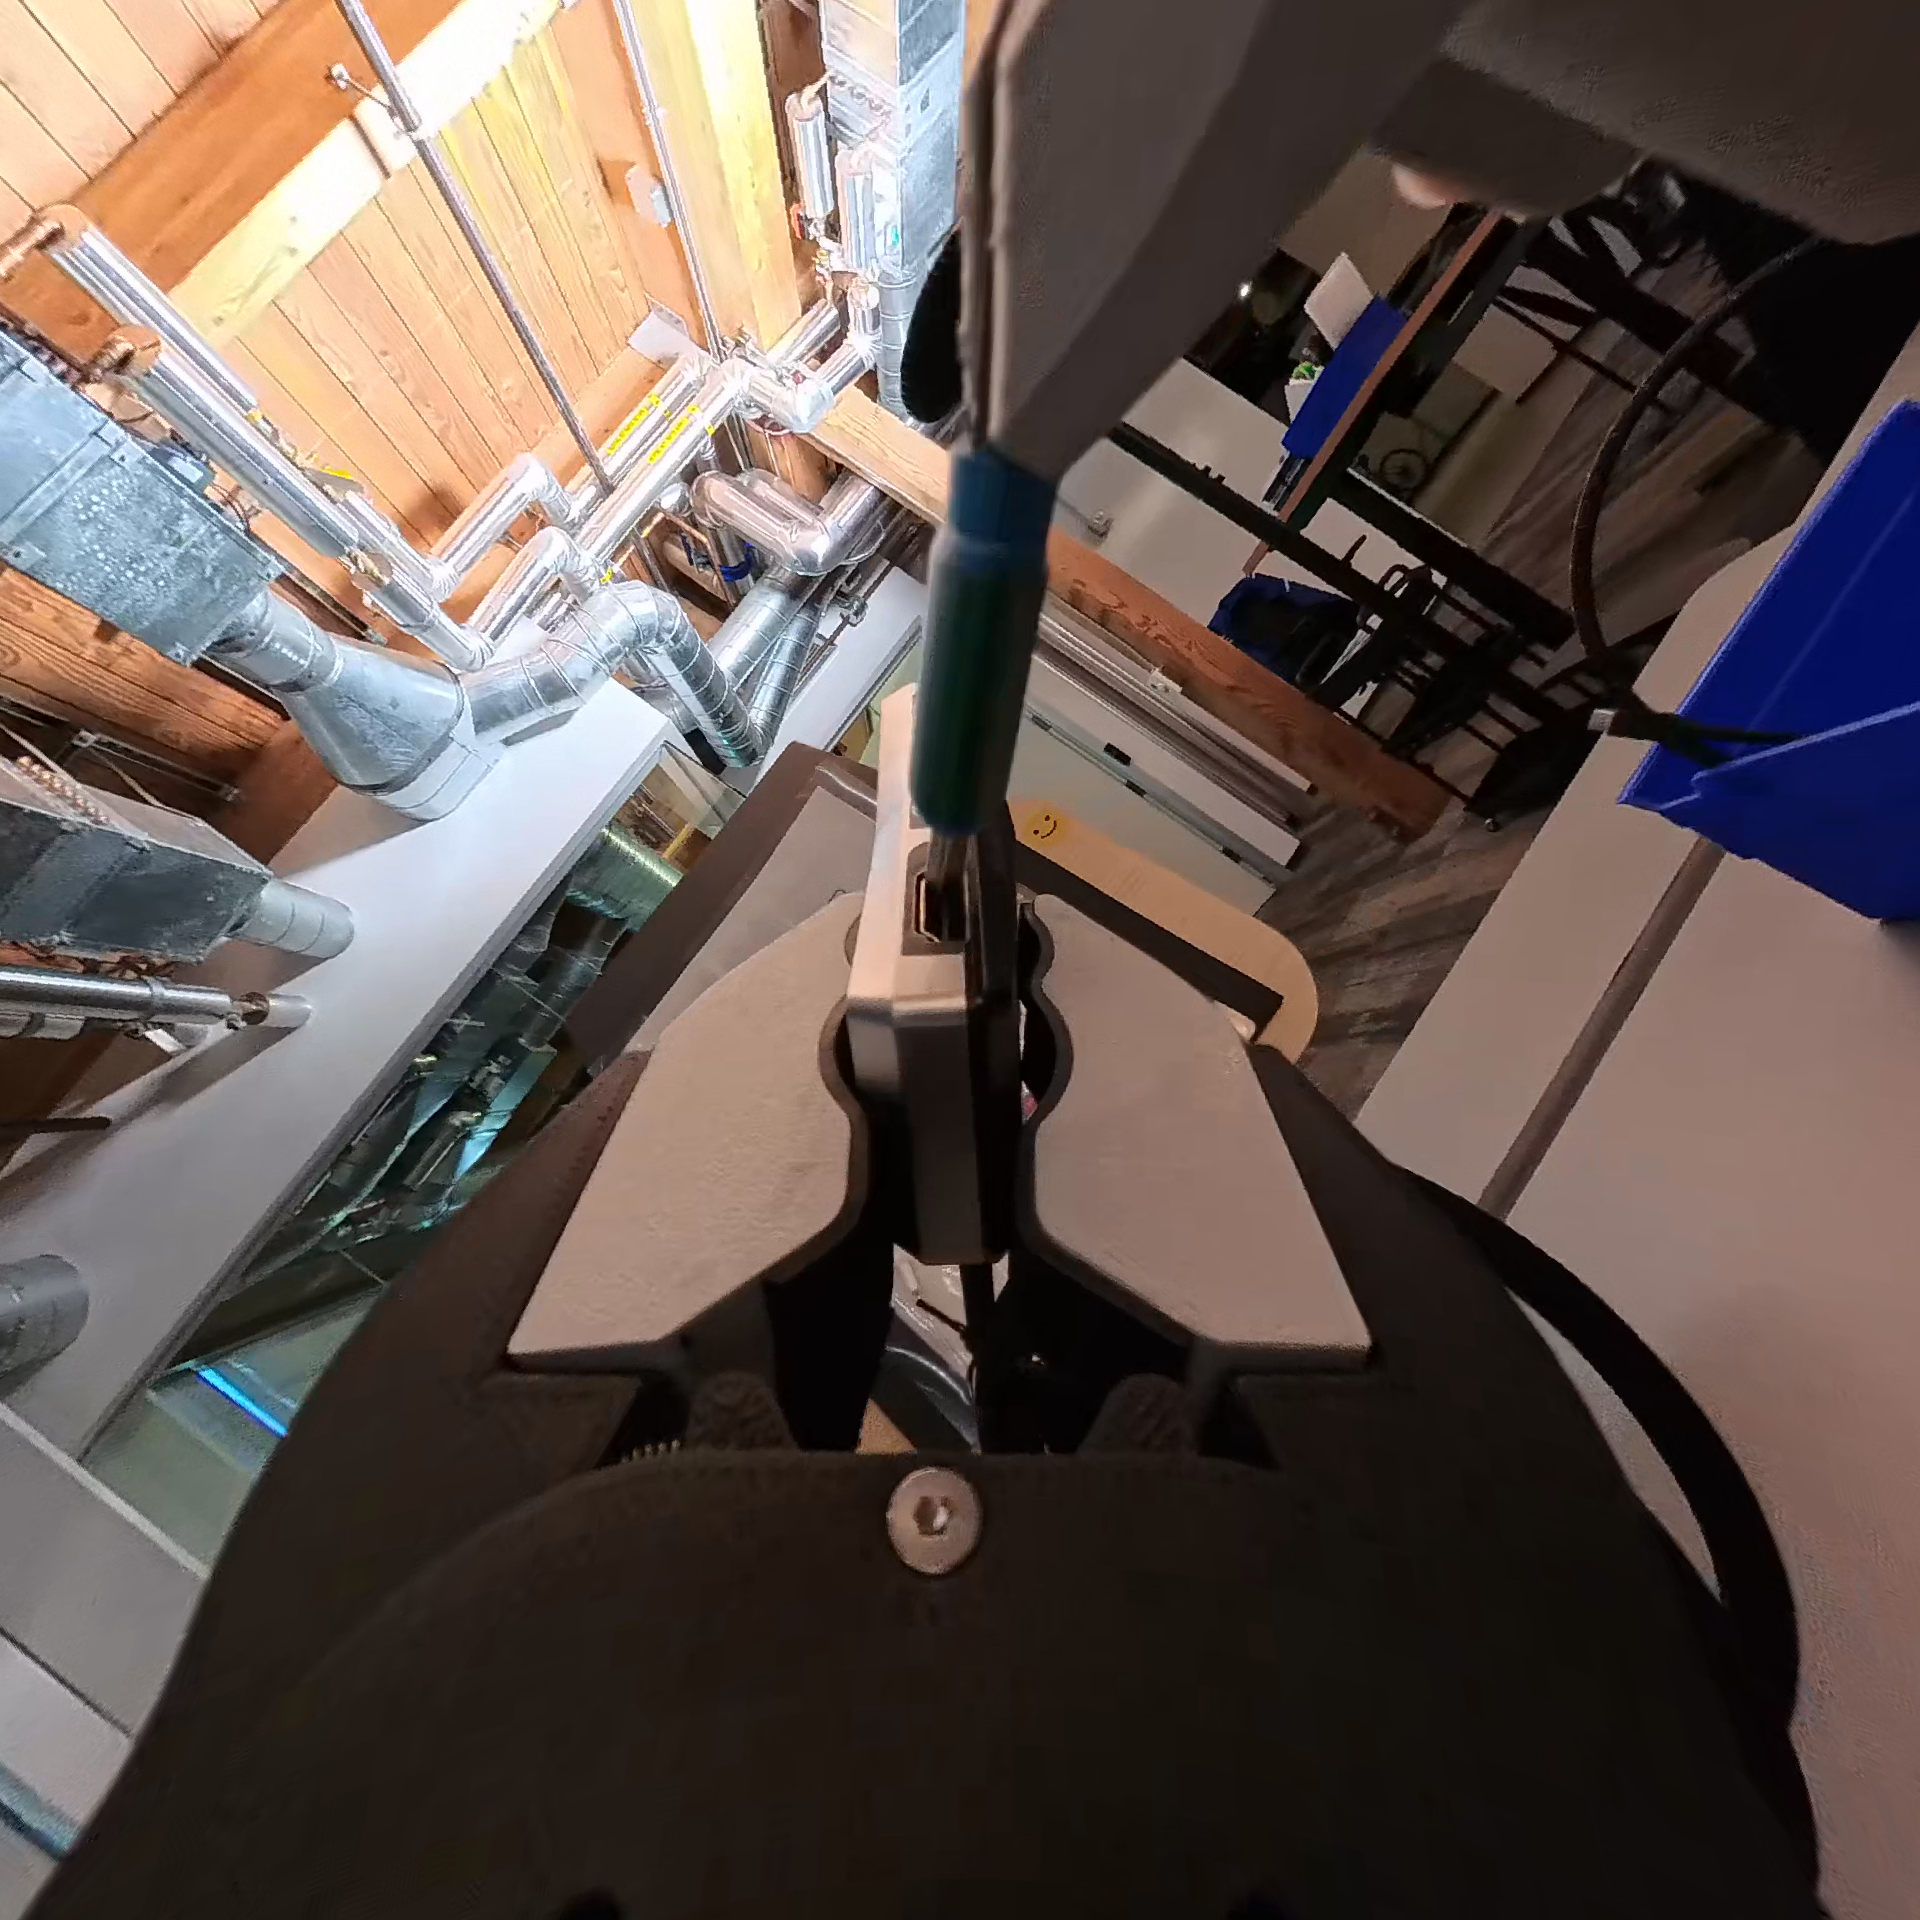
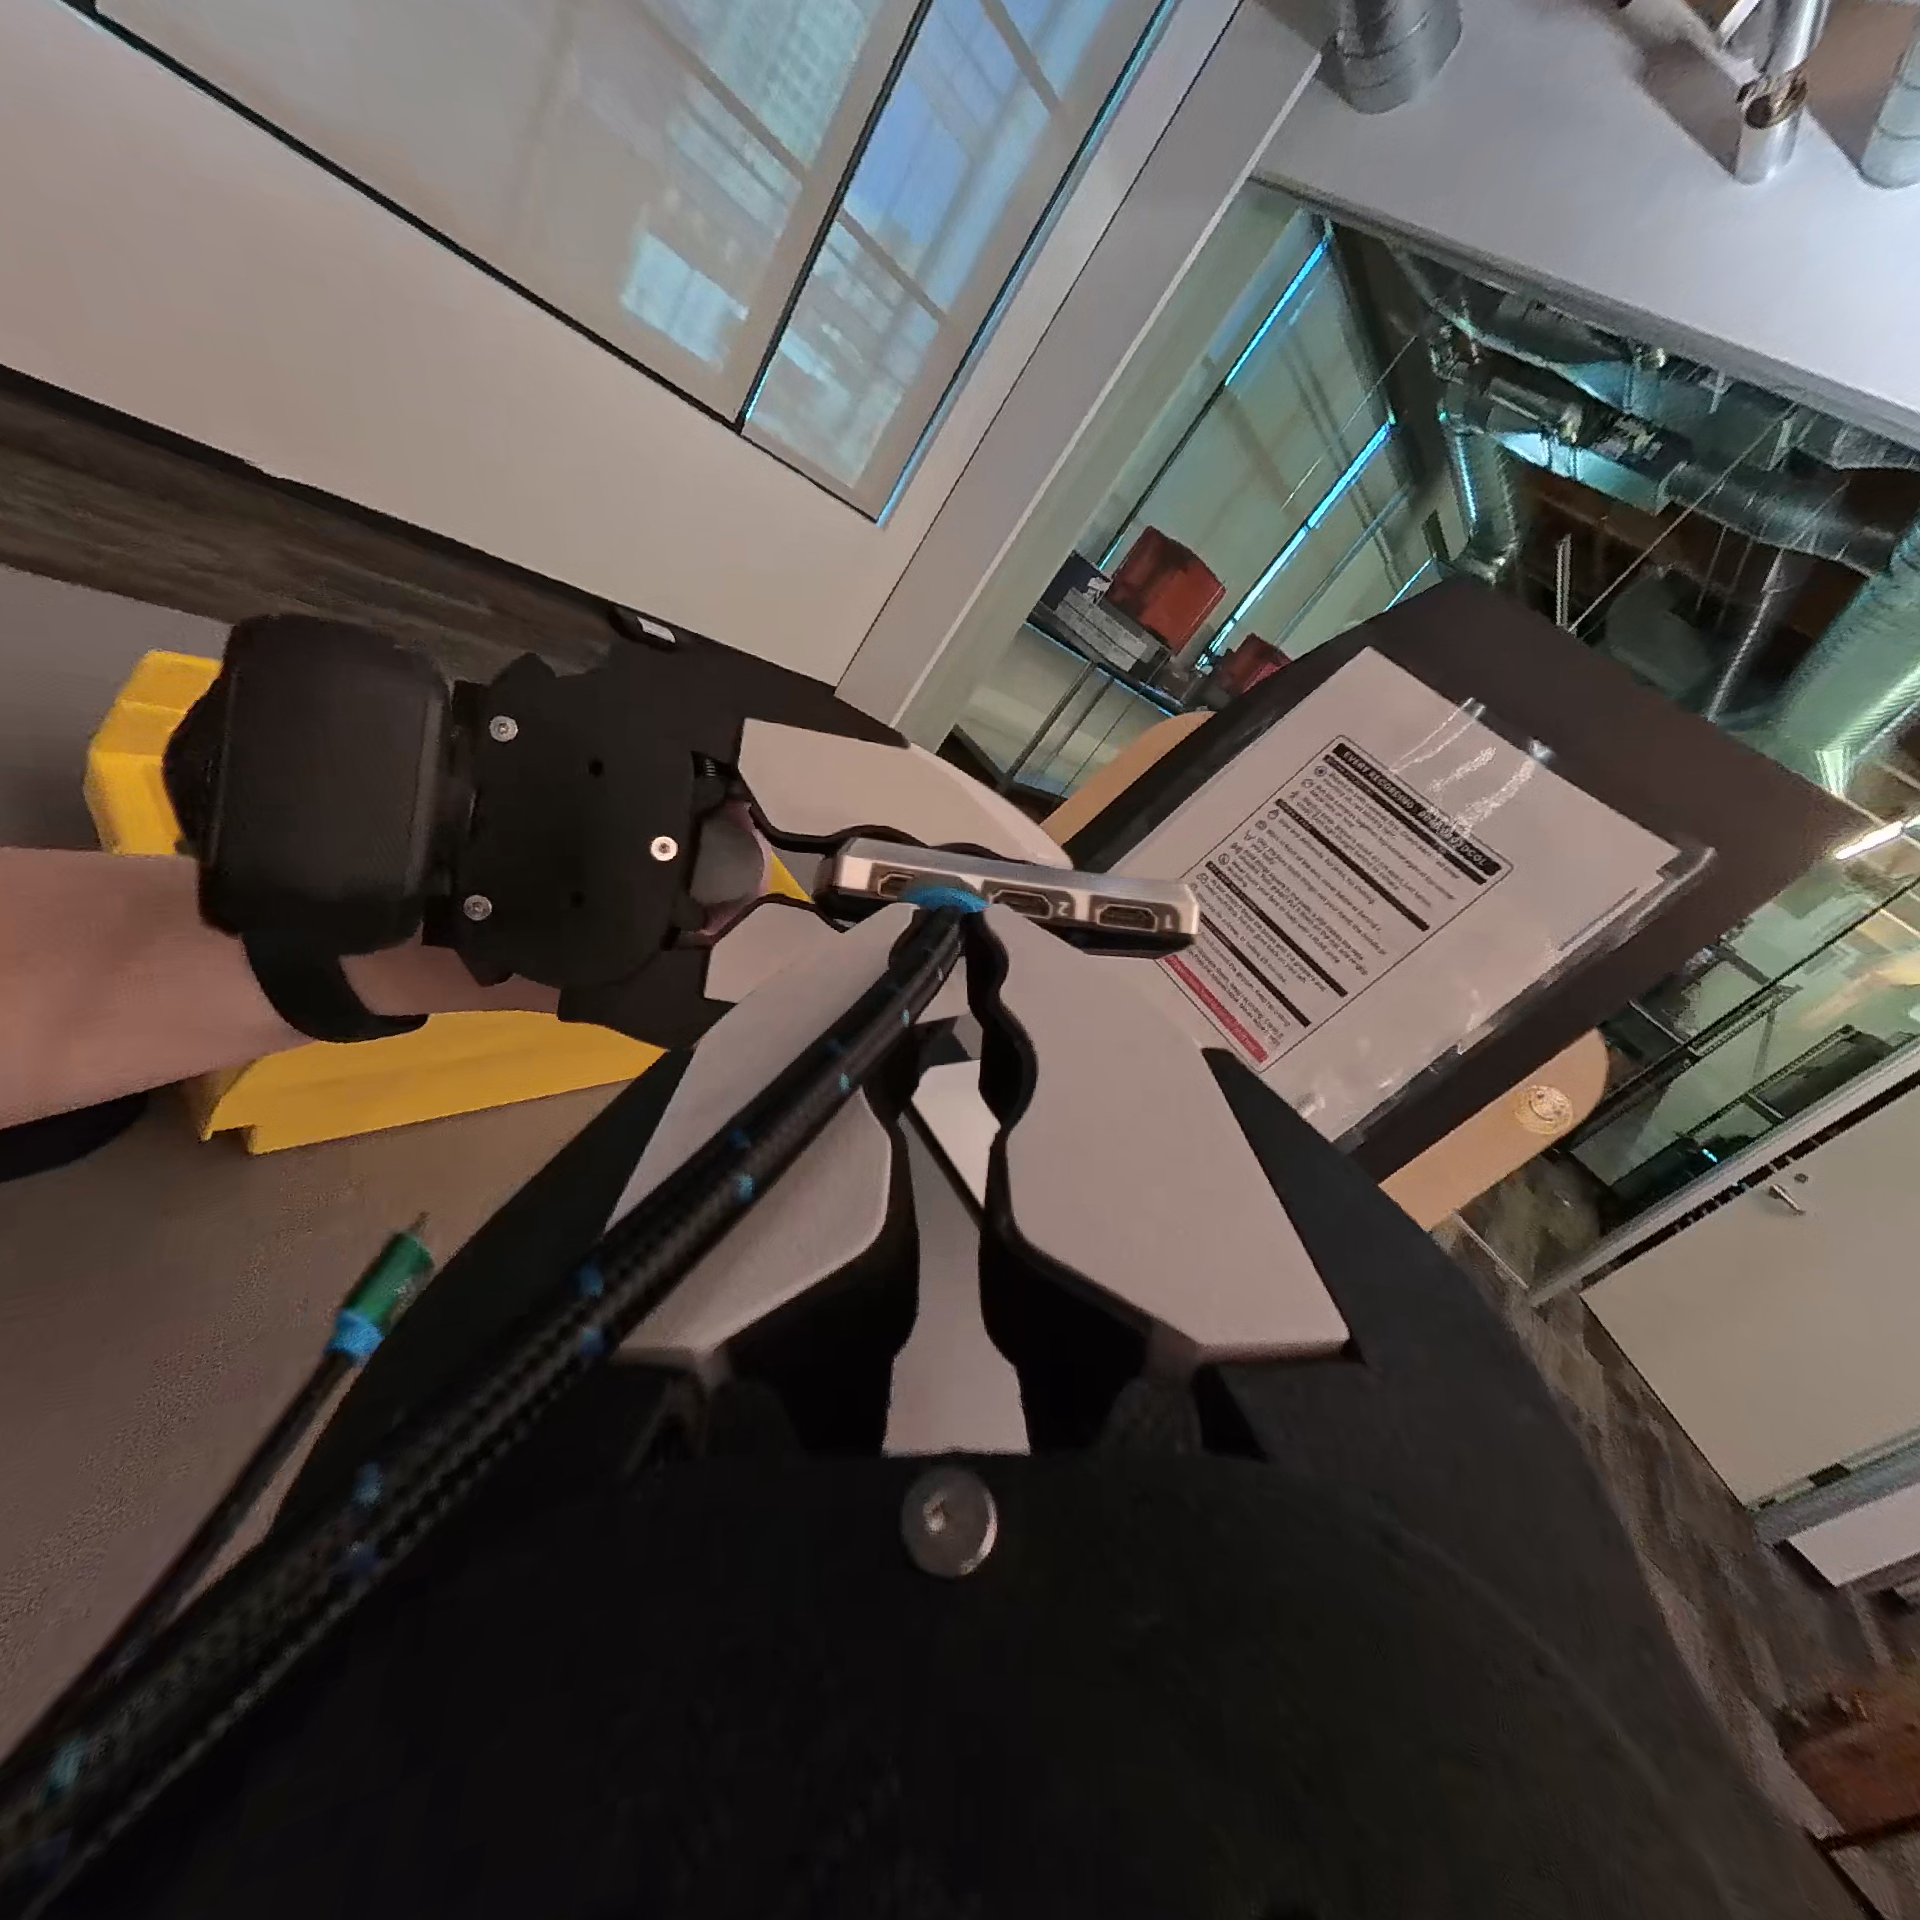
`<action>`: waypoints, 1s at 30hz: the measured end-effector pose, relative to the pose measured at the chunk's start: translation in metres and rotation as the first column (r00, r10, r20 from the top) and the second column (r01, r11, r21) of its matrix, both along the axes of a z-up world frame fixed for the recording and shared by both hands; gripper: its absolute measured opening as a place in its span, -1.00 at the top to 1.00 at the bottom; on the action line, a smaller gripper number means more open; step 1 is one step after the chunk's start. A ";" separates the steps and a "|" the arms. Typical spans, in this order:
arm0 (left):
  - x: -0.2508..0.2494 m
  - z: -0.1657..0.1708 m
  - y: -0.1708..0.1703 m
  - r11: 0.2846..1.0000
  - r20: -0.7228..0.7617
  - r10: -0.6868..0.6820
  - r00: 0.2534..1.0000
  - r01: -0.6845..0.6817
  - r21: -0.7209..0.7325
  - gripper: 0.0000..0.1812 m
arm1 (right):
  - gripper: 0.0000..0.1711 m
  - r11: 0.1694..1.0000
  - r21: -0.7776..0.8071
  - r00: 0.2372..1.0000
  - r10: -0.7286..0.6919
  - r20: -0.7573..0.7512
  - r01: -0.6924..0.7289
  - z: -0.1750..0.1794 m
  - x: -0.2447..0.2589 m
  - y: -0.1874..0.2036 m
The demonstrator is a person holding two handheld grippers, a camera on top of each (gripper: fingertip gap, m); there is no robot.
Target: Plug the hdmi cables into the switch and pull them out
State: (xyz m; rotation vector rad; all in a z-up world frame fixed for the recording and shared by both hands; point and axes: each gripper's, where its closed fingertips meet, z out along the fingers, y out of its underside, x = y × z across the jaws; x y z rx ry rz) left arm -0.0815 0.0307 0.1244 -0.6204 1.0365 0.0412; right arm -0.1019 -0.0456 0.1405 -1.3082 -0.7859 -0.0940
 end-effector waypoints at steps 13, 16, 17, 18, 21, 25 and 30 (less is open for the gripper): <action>0.003 -0.002 0.001 0.999 -0.031 0.039 0.999 -0.038 0.013 0.76 | 0.92 1.000 -0.023 1.000 0.013 0.023 -0.012 -0.004 -0.001 -0.001; 0.002 -0.003 0.003 0.993 -0.060 0.098 0.993 -0.094 0.068 0.76 | 0.92 0.999 -0.048 1.000 0.022 -0.007 -0.023 -0.004 0.001 0.001; 0.002 -0.003 0.003 0.993 -0.060 0.104 0.993 -0.100 0.071 0.76 | 0.92 0.998 -0.056 0.999 0.032 -0.027 -0.033 -0.004 0.001 0.001; 0.002 -0.003 0.004 0.993 -0.063 0.106 0.992 -0.102 0.067 0.75 | 0.92 0.997 -0.060 0.998 0.039 -0.040 -0.041 -0.004 0.002 0.002; 0.002 -0.007 0.007 0.990 -0.096 0.128 0.987 -0.122 0.069 0.75 | 0.92 0.997 -0.068 0.999 0.041 -0.013 -0.042 -0.009 0.004 0.004; 0.006 -0.012 0.009 0.990 -0.124 0.136 0.983 -0.130 0.048 0.76 | 0.92 0.997 -0.071 0.999 0.039 -0.003 -0.039 -0.012 0.006 0.008; 0.008 -0.016 0.005 0.992 -0.155 0.121 0.980 -0.113 0.056 0.76 | 0.92 0.990 -0.107 0.995 0.094 -0.029 -0.096 -0.015 0.009 0.007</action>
